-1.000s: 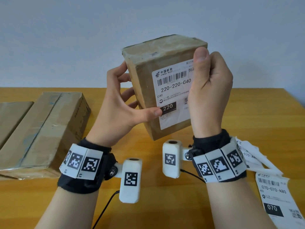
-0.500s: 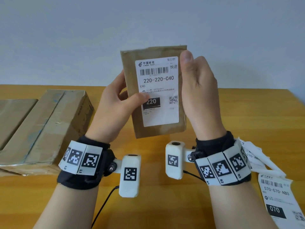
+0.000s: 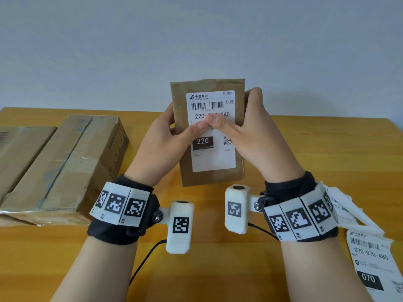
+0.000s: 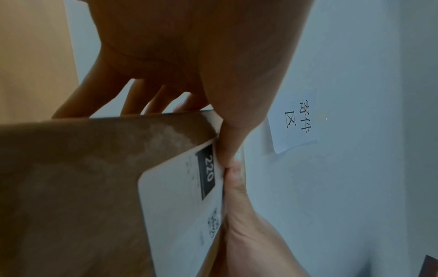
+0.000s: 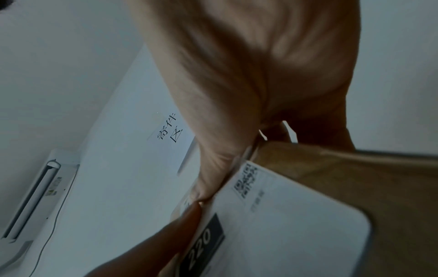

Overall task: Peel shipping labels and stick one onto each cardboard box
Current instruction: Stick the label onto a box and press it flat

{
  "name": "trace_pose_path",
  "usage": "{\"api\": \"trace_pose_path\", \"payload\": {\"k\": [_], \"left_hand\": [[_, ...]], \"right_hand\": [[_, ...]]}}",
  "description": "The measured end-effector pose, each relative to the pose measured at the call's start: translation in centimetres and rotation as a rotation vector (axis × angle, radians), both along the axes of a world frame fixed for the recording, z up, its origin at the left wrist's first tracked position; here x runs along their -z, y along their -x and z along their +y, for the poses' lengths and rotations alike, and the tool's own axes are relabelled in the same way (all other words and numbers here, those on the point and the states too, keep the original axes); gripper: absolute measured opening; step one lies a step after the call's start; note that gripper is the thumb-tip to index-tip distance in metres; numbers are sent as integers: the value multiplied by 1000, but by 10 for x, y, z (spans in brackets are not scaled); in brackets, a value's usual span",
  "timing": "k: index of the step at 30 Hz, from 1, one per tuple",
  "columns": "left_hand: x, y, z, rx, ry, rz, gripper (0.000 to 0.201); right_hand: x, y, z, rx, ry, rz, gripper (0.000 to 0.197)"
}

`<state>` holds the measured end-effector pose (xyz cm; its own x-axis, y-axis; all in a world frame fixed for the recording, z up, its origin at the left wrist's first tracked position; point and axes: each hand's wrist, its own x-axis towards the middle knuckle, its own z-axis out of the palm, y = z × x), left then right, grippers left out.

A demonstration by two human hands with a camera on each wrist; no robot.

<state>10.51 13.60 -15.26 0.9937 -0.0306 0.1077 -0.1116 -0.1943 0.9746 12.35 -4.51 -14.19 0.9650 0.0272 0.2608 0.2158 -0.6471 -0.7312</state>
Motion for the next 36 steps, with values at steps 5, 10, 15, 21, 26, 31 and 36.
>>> {"api": "trace_pose_path", "payload": {"k": [5,10,15,21,26,31,36], "left_hand": [[7,-6,2,-47,38,72,61],[7,-5,0,6,-9,49,69],[14,-5,-4,20,-40,45,96],[12,-6,-4,15,-36,68,47],[2,-1,-3,60,-31,40,52],[-2,2,-5,35,-96,-21,95],[-5,4,-2,12,1,27,94]], "right_hand": [[2,0,-2,4,47,18,64],[2,-1,3,24,-2,40,73],[6,-2,9,58,-19,11,85],[10,0,16,159,25,-42,95],[3,4,18,281,70,-138,105],[1,8,18,297,116,-161,106],[0,3,13,295,76,-239,88]]}}
